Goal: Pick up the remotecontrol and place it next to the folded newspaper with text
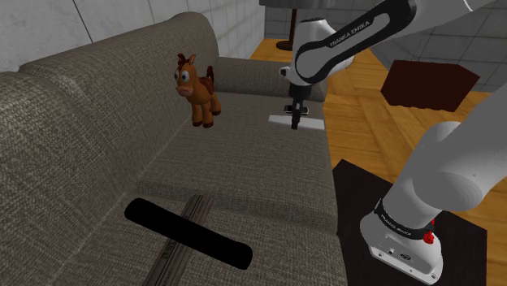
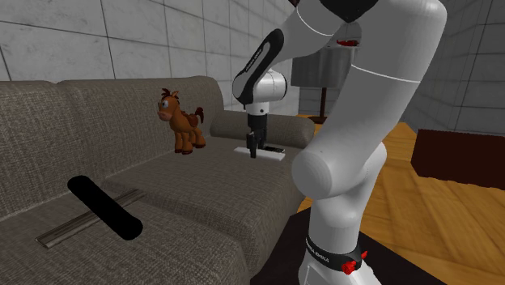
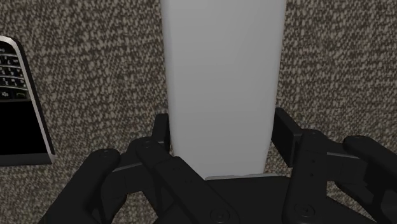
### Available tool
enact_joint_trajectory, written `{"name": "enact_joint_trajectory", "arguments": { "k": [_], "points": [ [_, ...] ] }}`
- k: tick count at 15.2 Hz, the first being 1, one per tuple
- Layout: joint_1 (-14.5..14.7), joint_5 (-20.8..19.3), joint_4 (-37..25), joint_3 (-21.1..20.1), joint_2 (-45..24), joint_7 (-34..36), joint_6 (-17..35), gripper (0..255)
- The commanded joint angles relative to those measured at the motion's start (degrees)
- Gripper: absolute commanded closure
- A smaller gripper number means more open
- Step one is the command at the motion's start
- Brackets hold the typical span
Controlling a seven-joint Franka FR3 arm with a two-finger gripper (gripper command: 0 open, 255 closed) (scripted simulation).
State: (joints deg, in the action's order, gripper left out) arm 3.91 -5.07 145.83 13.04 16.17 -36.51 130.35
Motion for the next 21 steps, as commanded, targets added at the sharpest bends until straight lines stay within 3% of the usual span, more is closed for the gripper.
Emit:
{"name": "enact_joint_trajectory", "arguments": {
  "k": [1,9,21],
  "points": [
    [-0.15,-0.16,-0.91,0.02,1.02,-0.15,-1.92,255],
    [-0.22,-0.32,-4.12,-0.48,3.95,0.1,-8.04,255],
    [7.78,4.85,0.91,-13.5,9.27,17.6,-8.77,255]
  ]
}}
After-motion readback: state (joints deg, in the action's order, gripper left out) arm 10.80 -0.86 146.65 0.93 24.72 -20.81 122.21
